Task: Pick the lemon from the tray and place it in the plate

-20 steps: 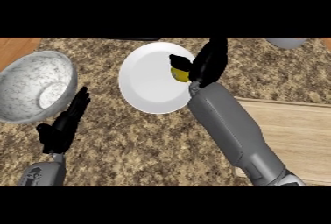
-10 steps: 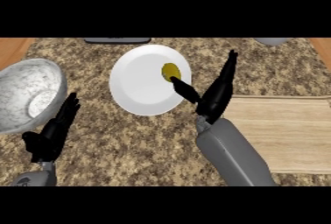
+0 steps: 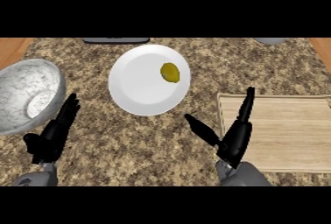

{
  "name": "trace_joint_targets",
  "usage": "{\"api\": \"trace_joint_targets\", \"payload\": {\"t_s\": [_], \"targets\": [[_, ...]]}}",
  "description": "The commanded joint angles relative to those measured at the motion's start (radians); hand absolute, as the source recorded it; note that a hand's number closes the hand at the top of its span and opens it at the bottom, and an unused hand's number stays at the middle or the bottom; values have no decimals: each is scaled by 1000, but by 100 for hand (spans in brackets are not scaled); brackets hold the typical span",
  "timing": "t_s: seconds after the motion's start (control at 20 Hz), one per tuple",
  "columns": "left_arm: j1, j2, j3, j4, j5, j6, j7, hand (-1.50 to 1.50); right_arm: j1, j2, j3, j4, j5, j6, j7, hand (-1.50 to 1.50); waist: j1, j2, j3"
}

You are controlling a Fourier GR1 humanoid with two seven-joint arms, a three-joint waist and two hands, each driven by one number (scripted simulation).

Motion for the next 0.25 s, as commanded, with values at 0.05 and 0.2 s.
{"api": "trace_joint_targets", "payload": {"t_s": [0.05, 0.2], "targets": [[-56, 12, 17, 31, 5, -15, 17, 0, 130, -13, 57, -25, -69, -65, -138, -150, 0, 1, 0], [-15, -13, -11, -31, -4, -8, 47, 0, 148, -96, 29, -53, -201, -92, -238, -150, 2, 0, 0]]}}
